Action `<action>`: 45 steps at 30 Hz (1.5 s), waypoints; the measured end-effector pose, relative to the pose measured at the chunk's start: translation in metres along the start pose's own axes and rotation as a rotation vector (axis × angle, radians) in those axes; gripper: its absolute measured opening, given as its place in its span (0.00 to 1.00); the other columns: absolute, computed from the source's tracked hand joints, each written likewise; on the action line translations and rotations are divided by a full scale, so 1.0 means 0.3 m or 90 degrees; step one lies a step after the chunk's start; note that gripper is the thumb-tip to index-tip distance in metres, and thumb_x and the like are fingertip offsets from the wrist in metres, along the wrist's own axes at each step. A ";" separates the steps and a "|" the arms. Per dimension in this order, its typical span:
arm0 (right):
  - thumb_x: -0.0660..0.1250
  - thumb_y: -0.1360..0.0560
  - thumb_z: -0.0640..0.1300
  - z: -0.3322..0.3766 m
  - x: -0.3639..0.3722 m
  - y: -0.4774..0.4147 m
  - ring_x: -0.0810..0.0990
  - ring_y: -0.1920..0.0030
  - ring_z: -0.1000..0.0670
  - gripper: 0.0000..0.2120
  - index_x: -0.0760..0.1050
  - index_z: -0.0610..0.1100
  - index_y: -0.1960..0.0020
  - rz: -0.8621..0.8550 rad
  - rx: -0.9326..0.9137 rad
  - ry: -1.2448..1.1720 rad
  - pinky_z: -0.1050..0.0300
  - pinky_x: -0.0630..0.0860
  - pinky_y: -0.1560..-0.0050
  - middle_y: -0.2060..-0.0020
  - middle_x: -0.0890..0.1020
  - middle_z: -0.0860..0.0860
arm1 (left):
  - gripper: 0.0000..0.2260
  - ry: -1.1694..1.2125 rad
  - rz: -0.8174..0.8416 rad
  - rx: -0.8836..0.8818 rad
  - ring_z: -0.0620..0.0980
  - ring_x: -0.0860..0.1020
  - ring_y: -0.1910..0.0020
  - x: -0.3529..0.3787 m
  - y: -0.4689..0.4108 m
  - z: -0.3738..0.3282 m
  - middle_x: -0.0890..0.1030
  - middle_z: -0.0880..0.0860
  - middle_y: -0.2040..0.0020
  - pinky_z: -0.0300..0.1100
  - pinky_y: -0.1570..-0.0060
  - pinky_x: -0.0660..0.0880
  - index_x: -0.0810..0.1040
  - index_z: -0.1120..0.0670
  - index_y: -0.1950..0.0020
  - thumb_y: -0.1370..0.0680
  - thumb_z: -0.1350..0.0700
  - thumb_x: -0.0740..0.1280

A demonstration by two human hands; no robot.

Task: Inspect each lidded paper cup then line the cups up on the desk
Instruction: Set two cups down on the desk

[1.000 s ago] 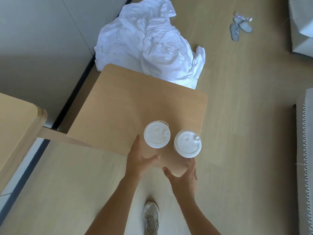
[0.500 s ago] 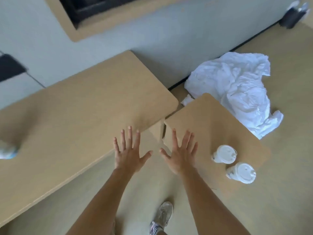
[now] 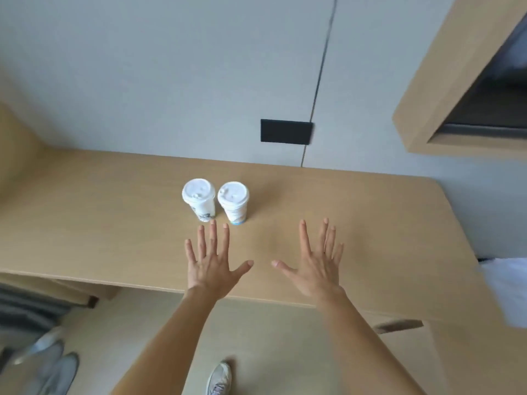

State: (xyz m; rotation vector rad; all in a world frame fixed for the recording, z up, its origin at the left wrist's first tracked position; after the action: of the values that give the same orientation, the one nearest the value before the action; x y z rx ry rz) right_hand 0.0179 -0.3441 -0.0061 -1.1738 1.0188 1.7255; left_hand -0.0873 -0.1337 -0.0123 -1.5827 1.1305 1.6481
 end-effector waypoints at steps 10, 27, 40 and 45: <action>0.75 0.30 0.69 0.490 0.303 -0.277 0.40 0.16 0.48 0.62 0.37 0.47 0.15 -0.027 0.034 -0.383 0.47 0.45 0.17 0.15 0.41 0.45 | 0.54 0.287 -0.028 -0.149 0.55 0.39 0.17 0.128 -0.241 0.426 0.37 0.52 0.16 0.59 0.19 0.47 0.34 0.53 0.18 0.28 0.24 0.59; 0.85 0.35 0.42 0.583 0.364 -0.528 0.81 0.53 0.68 0.30 0.75 0.48 0.38 -0.296 0.248 -0.729 0.77 0.73 0.52 0.51 0.83 0.61 | 0.36 0.765 -0.084 -0.064 0.24 0.78 0.47 0.124 -0.647 0.337 0.77 0.23 0.44 0.27 0.47 0.75 0.71 0.42 0.29 0.33 0.48 0.83; 0.85 0.35 0.44 -0.099 0.050 -0.202 0.83 0.48 0.63 0.33 0.75 0.52 0.35 -0.514 0.396 -0.769 0.72 0.77 0.49 0.47 0.84 0.61 | 0.36 0.760 0.035 0.210 0.37 0.79 0.37 0.040 -0.419 -0.443 0.80 0.39 0.36 0.37 0.38 0.77 0.71 0.45 0.28 0.32 0.51 0.83; 0.85 0.36 0.42 -0.506 -0.002 0.062 0.83 0.48 0.61 0.32 0.75 0.53 0.36 -0.607 0.504 -0.748 0.66 0.77 0.49 0.51 0.83 0.65 | 0.35 0.753 0.107 0.346 0.39 0.79 0.36 0.066 -0.174 -0.875 0.80 0.41 0.35 0.36 0.39 0.76 0.72 0.46 0.29 0.32 0.55 0.83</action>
State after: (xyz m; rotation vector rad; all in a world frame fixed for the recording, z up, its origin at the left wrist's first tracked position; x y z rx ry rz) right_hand 0.0484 -0.4904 -0.0395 0.0386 0.2078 0.7811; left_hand 0.0832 -0.3405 -0.0241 -2.0805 2.0664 0.2325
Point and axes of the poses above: each hand's wrist, its own y-axis away from the middle knuckle, its own x-axis out of the palm, z = x × y, the point moved 1 cm from there along -y, towards the middle knuckle
